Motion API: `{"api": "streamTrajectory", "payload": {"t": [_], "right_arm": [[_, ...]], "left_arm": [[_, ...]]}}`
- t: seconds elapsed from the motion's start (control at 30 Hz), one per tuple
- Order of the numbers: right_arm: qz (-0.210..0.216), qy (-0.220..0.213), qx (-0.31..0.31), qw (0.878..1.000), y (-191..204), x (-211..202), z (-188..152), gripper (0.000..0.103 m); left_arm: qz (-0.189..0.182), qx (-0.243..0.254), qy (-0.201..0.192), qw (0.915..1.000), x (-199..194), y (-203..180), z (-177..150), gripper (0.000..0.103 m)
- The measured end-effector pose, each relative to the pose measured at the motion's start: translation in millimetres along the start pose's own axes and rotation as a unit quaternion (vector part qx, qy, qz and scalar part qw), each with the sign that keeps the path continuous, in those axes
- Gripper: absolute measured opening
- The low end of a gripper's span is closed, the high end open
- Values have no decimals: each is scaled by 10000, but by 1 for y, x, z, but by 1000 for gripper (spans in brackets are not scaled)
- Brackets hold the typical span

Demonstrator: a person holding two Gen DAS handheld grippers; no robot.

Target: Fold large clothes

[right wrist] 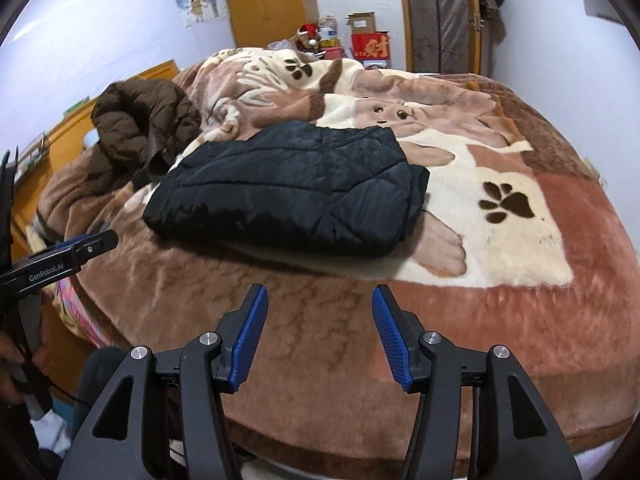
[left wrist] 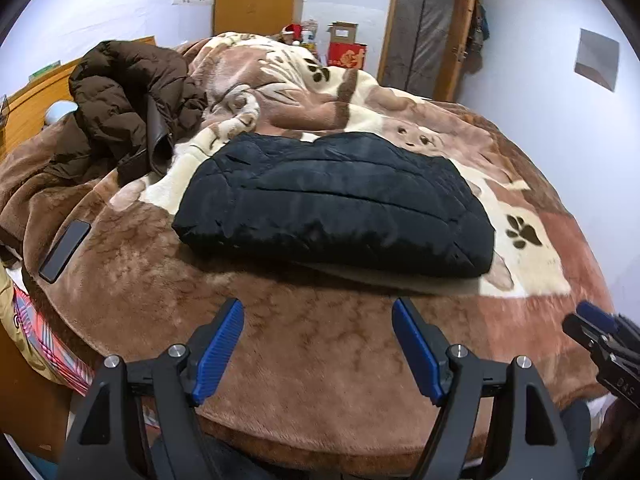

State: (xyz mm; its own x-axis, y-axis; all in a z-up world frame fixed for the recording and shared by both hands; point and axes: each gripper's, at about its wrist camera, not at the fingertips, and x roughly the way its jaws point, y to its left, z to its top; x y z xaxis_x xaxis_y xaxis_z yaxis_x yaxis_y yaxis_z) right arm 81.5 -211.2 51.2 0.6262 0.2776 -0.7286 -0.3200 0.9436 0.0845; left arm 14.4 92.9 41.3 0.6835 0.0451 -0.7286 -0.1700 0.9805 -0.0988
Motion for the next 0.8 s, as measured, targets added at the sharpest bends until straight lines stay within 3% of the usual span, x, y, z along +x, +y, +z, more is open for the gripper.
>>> {"api": "streamTrajectory", "payload": {"t": [0.4, 0.8], "right_arm": [[-26, 81, -208, 9997, 13, -4, -13, 55], [0, 182, -333, 9993, 23, -2, -15, 55]], "left_arm": [[-71, 252, 108, 9996, -6, -21, -24, 78], [-107, 121, 114, 9998, -7, -13, -27, 78]]}}
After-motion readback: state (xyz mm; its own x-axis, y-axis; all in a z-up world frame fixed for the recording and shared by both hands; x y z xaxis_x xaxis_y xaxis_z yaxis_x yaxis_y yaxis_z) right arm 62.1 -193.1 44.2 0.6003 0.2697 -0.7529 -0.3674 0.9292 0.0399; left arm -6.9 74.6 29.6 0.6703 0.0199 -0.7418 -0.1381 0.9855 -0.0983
